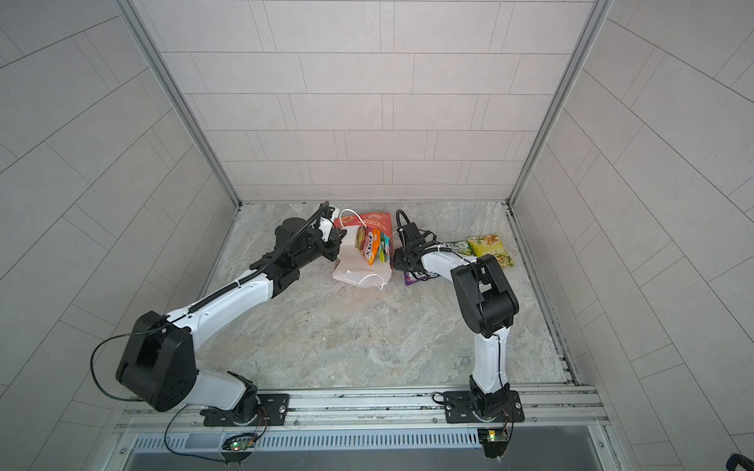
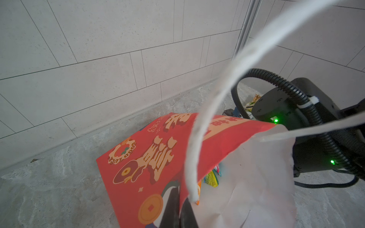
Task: Take the snacks out of the paper bag
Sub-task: Move the snack to the top-right of the table.
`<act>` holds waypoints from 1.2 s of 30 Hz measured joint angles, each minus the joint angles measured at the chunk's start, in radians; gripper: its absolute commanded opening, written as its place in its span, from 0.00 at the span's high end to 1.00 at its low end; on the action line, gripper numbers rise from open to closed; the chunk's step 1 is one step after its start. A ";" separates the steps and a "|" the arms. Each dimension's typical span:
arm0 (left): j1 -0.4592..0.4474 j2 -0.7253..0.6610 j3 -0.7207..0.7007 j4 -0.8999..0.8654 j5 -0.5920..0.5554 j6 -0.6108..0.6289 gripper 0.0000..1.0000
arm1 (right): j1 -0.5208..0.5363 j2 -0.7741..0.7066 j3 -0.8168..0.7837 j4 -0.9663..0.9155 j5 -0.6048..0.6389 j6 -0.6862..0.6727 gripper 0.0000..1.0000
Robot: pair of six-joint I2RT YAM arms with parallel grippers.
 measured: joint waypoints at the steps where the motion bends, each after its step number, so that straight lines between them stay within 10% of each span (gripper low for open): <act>1: 0.000 0.000 0.000 0.000 0.000 0.000 1.00 | 0.000 0.002 0.004 -0.002 0.005 0.000 0.83; 36: 0.002 0.006 -0.003 0.000 0.009 -0.003 1.00 | -0.085 0.031 0.084 -0.012 0.037 0.023 0.71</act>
